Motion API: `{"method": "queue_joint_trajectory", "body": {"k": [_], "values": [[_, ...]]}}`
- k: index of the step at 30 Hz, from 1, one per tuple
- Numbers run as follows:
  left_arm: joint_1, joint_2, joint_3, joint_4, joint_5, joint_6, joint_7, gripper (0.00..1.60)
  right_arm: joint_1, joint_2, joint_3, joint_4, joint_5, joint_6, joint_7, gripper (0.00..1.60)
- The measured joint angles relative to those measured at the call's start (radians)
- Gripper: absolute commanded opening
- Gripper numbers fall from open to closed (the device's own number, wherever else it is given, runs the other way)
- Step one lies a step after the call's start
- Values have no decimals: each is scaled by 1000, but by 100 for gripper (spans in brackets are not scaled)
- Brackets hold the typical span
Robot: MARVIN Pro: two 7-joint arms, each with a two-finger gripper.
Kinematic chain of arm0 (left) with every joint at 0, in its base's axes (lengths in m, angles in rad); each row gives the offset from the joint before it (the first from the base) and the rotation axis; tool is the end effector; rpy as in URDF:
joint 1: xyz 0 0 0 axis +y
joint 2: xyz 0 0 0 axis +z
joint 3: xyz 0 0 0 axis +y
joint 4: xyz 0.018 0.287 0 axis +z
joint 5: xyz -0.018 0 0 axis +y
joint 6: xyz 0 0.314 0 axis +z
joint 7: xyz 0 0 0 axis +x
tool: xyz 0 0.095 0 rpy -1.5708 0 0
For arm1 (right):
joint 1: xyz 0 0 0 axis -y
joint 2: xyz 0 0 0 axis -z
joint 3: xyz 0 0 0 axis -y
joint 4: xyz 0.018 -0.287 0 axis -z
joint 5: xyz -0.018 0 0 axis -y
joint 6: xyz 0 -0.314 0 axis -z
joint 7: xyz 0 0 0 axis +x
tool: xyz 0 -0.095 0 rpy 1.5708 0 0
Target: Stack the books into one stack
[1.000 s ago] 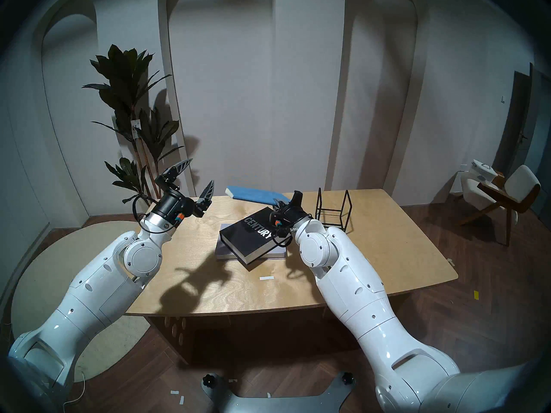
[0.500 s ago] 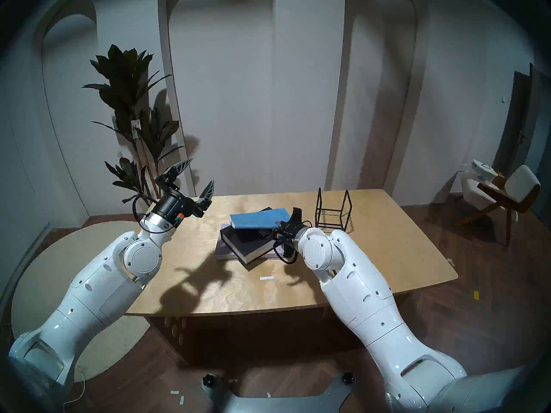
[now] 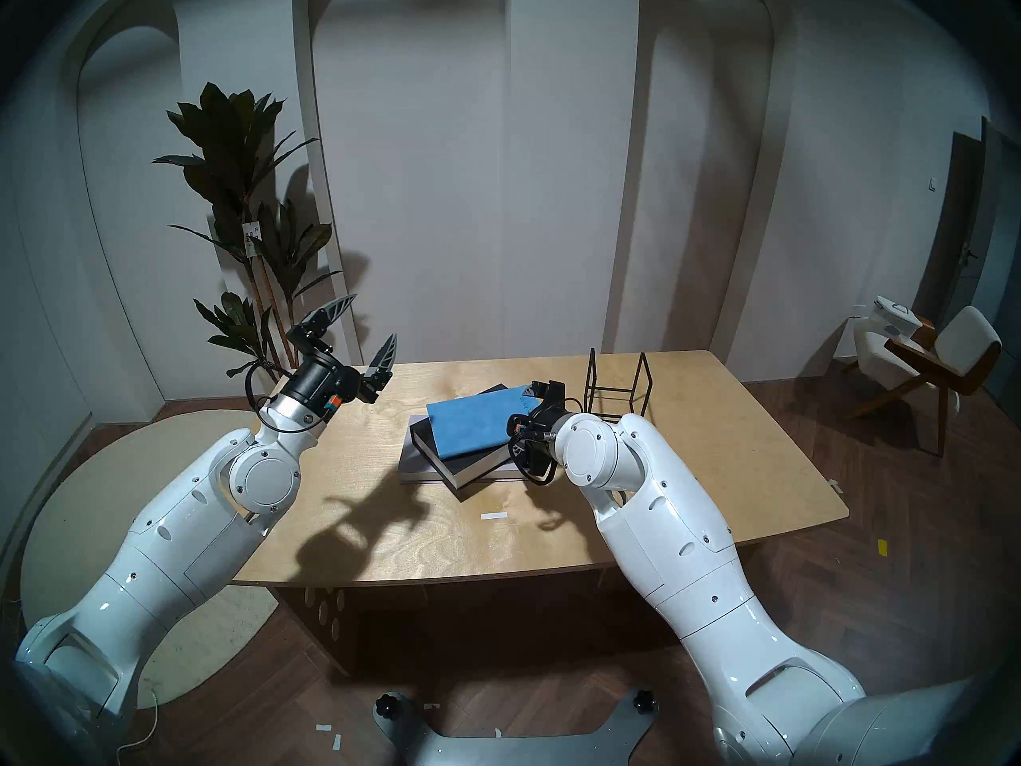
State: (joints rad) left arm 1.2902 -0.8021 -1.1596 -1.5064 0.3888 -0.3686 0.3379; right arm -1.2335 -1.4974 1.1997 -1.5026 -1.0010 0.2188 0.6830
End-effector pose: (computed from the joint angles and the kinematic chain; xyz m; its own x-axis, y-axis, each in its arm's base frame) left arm 0.4597 0.0923 -0.1927 -0.5407 -0.7606 0.3593 0.1427 -0.5039 -0.8519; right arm 0.4761 0.1328 -0.2580 -0.2070 0.8927 0.4004 0.5747 -0.2203 0.7882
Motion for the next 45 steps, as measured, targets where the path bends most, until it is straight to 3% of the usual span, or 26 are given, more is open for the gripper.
{"method": "queue_joint_trajectory", "body": {"k": [9,16,21,32,41,45], "values": [[0,0,0,0,0,0,0,160,-33,3,18,-101,31,37,86,160],[0,0,0,0,0,0,0,160,-72,-30,96,-185,124,92,82,160],[0,0,1,0,0,0,0,160,-96,-73,175,-239,231,139,34,160],[0,1,1,0,0,0,0,160,-143,-117,347,-320,548,211,-123,160],[0,1,1,0,0,0,0,160,-219,-117,366,-410,786,174,-286,160],[0,1,1,0,0,0,0,160,-252,-114,367,-451,852,138,-345,160]]}}
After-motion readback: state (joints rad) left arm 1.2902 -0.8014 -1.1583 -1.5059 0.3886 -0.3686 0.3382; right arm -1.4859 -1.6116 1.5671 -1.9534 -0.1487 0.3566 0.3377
